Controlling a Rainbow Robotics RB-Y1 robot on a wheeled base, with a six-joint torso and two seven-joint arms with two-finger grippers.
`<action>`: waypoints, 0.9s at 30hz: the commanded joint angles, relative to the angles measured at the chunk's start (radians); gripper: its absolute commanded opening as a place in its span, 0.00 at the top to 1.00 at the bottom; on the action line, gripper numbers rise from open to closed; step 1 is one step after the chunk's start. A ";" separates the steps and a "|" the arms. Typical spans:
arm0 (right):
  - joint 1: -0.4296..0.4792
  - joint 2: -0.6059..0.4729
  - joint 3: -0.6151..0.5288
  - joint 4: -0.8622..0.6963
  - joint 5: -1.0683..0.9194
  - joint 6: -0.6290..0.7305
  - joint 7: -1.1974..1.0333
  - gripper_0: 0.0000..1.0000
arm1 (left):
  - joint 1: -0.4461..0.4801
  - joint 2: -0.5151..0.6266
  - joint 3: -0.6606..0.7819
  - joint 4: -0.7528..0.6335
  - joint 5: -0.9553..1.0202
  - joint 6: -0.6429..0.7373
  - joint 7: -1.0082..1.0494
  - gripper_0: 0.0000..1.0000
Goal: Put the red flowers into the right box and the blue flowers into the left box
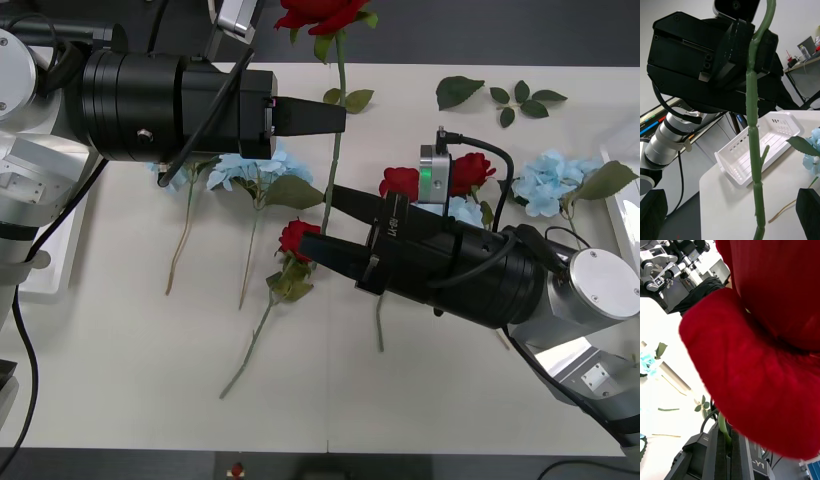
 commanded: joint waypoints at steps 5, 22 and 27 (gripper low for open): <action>-0.014 0.051 -0.005 -0.031 0.066 -0.003 -0.008 0.32 | -0.031 0.002 0.022 -0.031 0.001 -0.010 -0.025 1.00; -0.014 0.055 -0.007 -0.031 0.072 -0.019 -0.065 1.00 | -0.031 0.002 0.022 -0.031 0.001 -0.010 -0.025 0.84; -0.014 0.055 -0.011 -0.031 0.070 -0.022 -0.066 1.00 | -0.031 0.002 0.022 -0.031 0.001 -0.010 -0.025 0.00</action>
